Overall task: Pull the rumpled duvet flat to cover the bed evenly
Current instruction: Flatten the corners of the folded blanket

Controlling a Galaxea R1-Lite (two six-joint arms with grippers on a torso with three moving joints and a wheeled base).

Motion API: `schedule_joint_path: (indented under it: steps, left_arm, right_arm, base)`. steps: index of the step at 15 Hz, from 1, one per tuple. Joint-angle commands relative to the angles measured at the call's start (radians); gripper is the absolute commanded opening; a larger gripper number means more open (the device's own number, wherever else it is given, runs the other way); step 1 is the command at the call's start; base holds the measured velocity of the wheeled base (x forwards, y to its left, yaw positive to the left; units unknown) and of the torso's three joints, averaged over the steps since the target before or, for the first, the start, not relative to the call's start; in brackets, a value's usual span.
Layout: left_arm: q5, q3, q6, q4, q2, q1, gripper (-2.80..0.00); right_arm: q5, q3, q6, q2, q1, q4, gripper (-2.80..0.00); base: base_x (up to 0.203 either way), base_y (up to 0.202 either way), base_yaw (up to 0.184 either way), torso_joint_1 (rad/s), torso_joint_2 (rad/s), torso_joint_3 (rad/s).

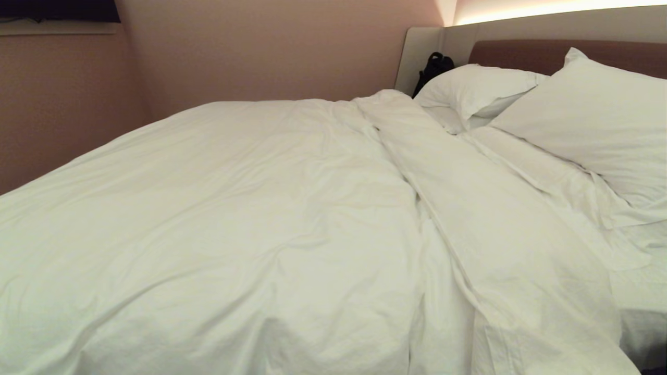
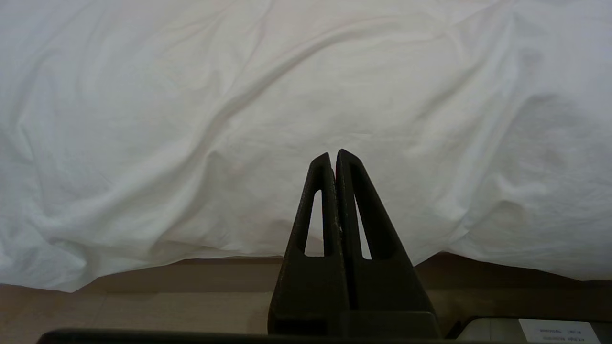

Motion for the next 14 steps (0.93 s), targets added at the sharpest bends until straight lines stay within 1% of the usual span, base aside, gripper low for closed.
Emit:
schedule_joint_path:
  steps: [1, 4, 5, 8, 11, 13, 14]
  left_arm:
    - [0.0, 0.0, 0.0, 0.0, 0.0, 0.0, -2.8]
    - [0.0, 0.0, 0.0, 0.0, 0.0, 0.0, -2.8]
    - [0.0, 0.0, 0.001, 0.0, 0.0, 0.0, -2.8]
    - [0.0, 0.0, 0.001, 0.0, 0.0, 0.0, -2.8]
    - [0.0, 0.0, 0.001, 0.0, 0.0, 0.0, -2.8]
    - [0.0, 0.0, 0.0, 0.0, 0.0, 0.0, -2.8]
    - [0.0, 0.0, 0.0, 0.0, 0.0, 0.0, -2.8]
  right_arm:
    - [0.0, -0.005, 0.0, 0.109, 0.0, 0.009, 0.0]
    - [-0.022, -0.031, -0.002, 0.268, 0.0, 0.022, 0.0]
    - [-0.037, -0.04, -0.008, 0.301, 0.0, 0.035, -2.8]
    - [-0.043, -0.037, -0.058, 0.383, 0.0, 0.048, -2.8]
    - [-0.039, -0.028, -0.089, 0.491, 0.001, 0.041, -2.8]
    - [-0.034, 0.009, -0.144, 0.542, 0.001, 0.022, -2.8]
    - [-0.031, 0.039, -0.172, 0.543, 0.002, -0.008, -2.8]
  base:
    - [0.0, 0.0, 0.0, 0.0, 0.0, 0.0]
    - [0.0, 0.0, 0.0, 0.0, 0.0, 0.0]
    - [0.0, 0.0, 0.0, 0.0, 0.0, 0.0]
    - [0.0, 0.0, 0.0, 0.0, 0.0, 0.0]
    - [0.0, 0.0, 0.0, 0.0, 0.0, 0.0]
    - [0.0, 0.0, 0.0, 0.0, 0.0, 0.0]
    - [0.0, 0.0, 0.0, 0.0, 0.0, 0.0]
